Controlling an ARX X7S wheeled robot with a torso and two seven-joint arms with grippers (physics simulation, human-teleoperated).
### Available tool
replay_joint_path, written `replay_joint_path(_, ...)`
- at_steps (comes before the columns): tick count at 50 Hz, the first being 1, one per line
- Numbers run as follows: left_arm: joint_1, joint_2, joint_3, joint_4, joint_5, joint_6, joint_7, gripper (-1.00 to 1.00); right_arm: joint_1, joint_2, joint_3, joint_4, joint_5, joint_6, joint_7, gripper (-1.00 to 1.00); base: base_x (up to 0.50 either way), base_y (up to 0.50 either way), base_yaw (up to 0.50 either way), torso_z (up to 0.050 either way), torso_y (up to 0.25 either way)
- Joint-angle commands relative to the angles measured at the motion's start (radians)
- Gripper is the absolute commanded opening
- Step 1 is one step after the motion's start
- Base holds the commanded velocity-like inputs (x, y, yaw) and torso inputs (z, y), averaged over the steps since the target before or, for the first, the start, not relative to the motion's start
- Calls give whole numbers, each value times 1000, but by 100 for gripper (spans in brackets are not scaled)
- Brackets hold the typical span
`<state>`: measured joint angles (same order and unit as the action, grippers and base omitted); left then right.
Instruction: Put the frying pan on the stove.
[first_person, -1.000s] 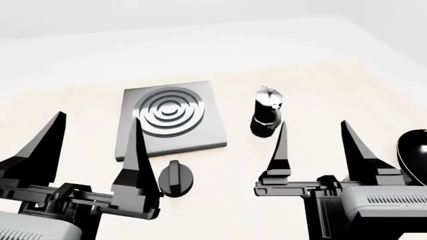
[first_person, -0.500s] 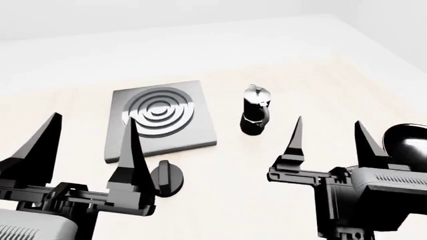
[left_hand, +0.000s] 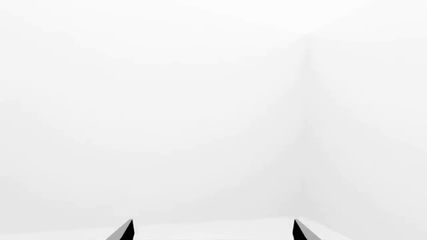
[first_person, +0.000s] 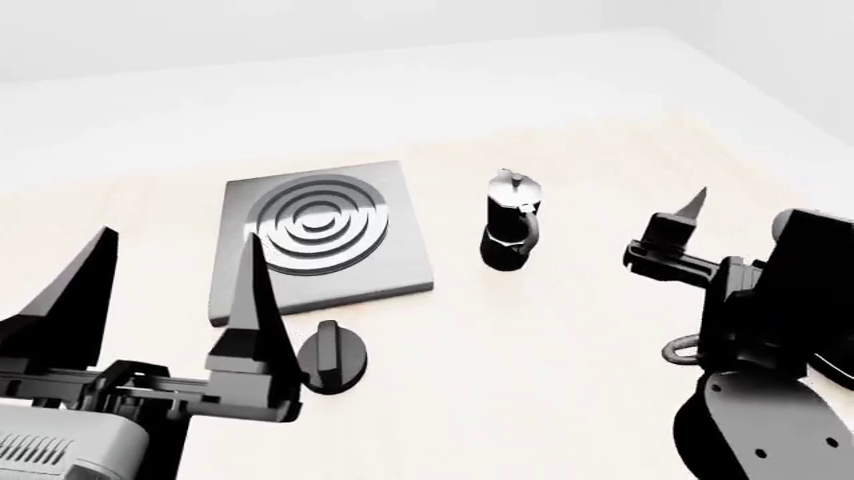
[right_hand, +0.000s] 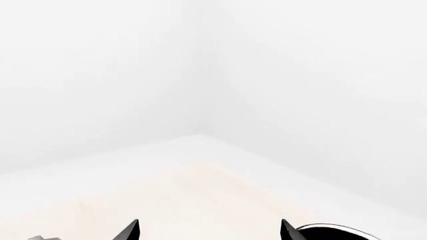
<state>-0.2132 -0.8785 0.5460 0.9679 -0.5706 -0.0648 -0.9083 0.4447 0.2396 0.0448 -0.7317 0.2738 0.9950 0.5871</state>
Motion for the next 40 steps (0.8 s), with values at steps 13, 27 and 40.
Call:
replay_joint_path(13,12,-10,-18,-20,-36,51,4,100,327,-122,289,393,-42,186,239,100,0,0,0,0,0)
replay_joint_path(27,18,-20,-25,-28,-49,67,4,100,395,-108,293,549,-78,151,289,100,0,0,0,0,0)
replay_joint_path(40,15,-25,-25,-29,-58,68,4,100,539,-120,351,739,-66,198,332,100,0,0,0,0,0)
